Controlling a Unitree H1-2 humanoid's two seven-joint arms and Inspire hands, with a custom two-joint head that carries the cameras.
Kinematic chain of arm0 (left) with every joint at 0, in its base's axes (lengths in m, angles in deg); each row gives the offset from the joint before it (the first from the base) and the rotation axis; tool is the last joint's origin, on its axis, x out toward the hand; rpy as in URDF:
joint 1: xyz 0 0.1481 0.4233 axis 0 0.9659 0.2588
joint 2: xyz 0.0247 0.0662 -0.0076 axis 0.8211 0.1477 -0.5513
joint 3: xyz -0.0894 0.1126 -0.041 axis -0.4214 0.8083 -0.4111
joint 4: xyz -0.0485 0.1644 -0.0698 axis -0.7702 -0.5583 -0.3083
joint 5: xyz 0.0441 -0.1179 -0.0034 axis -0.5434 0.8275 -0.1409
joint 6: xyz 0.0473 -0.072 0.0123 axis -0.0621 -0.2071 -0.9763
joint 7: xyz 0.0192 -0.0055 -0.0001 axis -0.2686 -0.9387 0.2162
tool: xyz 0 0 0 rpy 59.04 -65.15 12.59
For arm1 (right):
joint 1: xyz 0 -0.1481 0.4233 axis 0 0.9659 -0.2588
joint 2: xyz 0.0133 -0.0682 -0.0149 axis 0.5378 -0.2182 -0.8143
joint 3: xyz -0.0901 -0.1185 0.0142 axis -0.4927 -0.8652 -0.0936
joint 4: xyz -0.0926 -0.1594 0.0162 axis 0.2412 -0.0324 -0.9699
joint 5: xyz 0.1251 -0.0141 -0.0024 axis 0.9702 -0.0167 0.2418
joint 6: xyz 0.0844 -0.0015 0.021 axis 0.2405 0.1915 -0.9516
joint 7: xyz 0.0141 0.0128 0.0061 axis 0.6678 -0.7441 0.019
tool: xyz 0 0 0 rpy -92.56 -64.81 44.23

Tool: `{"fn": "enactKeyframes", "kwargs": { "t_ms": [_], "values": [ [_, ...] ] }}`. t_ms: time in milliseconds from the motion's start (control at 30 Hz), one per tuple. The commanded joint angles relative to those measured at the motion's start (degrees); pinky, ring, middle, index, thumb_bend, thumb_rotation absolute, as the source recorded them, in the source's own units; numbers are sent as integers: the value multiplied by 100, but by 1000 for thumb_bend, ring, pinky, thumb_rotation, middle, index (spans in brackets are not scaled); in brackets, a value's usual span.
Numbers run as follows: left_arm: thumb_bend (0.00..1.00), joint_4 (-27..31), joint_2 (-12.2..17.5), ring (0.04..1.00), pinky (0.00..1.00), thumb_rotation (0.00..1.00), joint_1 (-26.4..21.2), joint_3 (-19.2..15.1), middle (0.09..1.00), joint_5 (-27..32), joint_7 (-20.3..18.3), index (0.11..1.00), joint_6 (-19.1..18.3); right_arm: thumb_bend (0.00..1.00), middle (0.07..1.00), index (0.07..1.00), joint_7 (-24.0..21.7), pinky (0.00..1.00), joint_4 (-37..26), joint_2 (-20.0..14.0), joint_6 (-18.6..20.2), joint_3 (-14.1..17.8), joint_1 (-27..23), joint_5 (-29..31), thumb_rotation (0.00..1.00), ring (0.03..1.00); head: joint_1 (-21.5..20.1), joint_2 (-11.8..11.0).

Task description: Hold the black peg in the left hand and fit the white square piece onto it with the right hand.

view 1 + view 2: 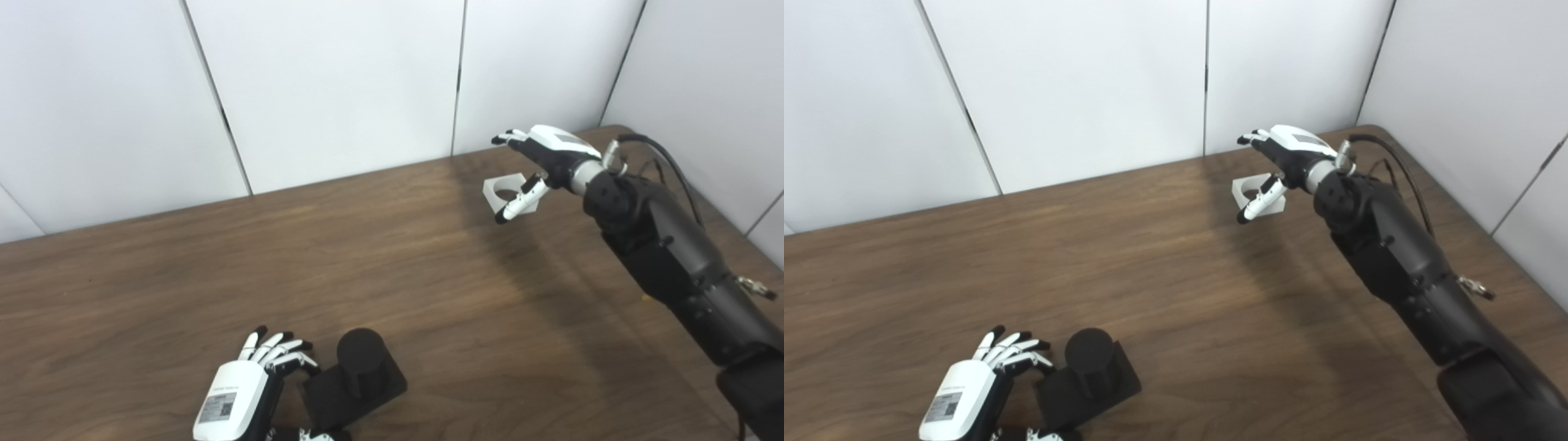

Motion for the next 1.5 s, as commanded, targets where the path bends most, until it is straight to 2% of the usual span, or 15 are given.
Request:
{"fn": "enactKeyframes", "kwargs": {
  "t_ms": [0, 267, 400, 633, 1133, 1467],
  "values": [
    [520, -142, 337, 888, 1000, 51, 139, -98, 800, -541, -215, 489, -414, 929, 1000, 935, -31, 981, 213, -223, -26, -80, -395, -164, 238, 1000, -37, -27],
    [519, -6, 386, 893, 1000, 53, 223, -153, 804, -729, -275, 489, -502, 940, 999, 948, -3, 990, 1033, -240, -194, -387, -830, -299, 238, 1000, -80, -15],
    [517, 101, 404, 903, 1000, 54, 262, -179, 814, -767, -364, 489, -579, 947, 1000, 952, -116, 1000, 1428, -338, -154, -657, -1059, -504, 244, 1000, -67, 24],
    [518, 194, 399, 893, 1000, 52, 297, -171, 806, -801, -419, 489, -648, 953, 995, 928, -301, 998, 1693, -491, -145, -1061, -1293, -810, 229, 1000, -42, 28],
    [517, 339, 370, 912, 1000, 55, 357, -139, 816, -794, -520, 490, -727, 884, 959, 888, -137, 994, 1743, -414, -223, -1083, -1204, -842, 232, 988, 24, 60],
    [518, 402, 326, 904, 1000, 55, 395, -112, 813, -828, -520, 490, -746, 875, 950, 881, 4, 1000, 1816, -252, -449, -1089, -1218, -758, 226, 981, 69, 69]
  ]
}}
